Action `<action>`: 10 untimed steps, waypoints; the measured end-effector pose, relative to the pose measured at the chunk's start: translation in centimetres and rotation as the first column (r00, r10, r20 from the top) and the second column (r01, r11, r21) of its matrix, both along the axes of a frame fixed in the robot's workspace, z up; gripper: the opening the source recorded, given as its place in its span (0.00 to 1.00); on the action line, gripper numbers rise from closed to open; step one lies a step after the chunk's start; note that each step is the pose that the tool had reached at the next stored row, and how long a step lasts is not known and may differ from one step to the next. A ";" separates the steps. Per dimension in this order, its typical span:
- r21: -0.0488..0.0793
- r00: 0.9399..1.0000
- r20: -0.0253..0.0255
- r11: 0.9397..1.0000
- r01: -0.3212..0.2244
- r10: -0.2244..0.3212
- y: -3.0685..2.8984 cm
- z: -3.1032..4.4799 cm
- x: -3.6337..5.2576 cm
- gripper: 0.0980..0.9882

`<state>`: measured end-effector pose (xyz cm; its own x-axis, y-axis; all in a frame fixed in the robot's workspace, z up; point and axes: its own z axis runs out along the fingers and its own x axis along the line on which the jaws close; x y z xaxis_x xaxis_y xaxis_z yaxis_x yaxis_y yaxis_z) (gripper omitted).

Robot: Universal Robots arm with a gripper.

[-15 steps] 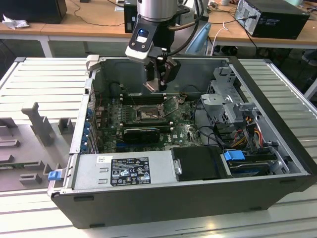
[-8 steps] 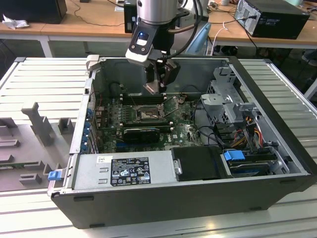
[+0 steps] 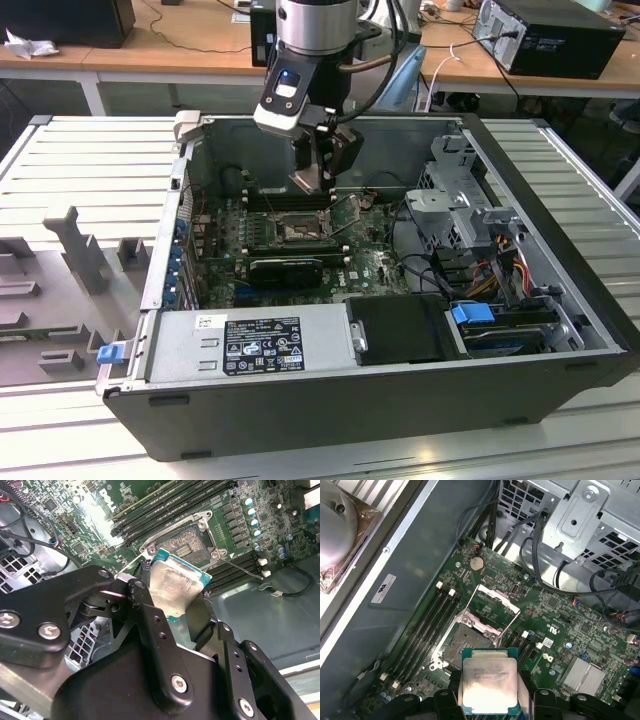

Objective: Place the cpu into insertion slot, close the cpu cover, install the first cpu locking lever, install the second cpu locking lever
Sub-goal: 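Place the cpu into insertion slot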

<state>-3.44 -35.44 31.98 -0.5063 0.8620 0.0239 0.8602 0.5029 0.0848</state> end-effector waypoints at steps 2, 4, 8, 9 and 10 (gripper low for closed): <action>0.000 1.000 0.000 1.000 0.000 0.000 0.00 -0.23 0.00 0.48; 0.000 1.000 0.000 1.000 0.000 0.000 0.00 -0.36 0.00 0.48; 0.000 1.000 0.000 1.000 0.000 0.000 0.00 -0.58 0.00 0.48; 0.000 1.000 0.000 1.000 0.000 0.000 0.00 -0.65 0.00 0.48; 0.000 1.000 0.000 1.000 0.000 0.000 0.00 -0.70 0.00 0.48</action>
<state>-3.44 -35.44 31.28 -0.5059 0.8623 0.0239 0.8604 0.5024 0.0848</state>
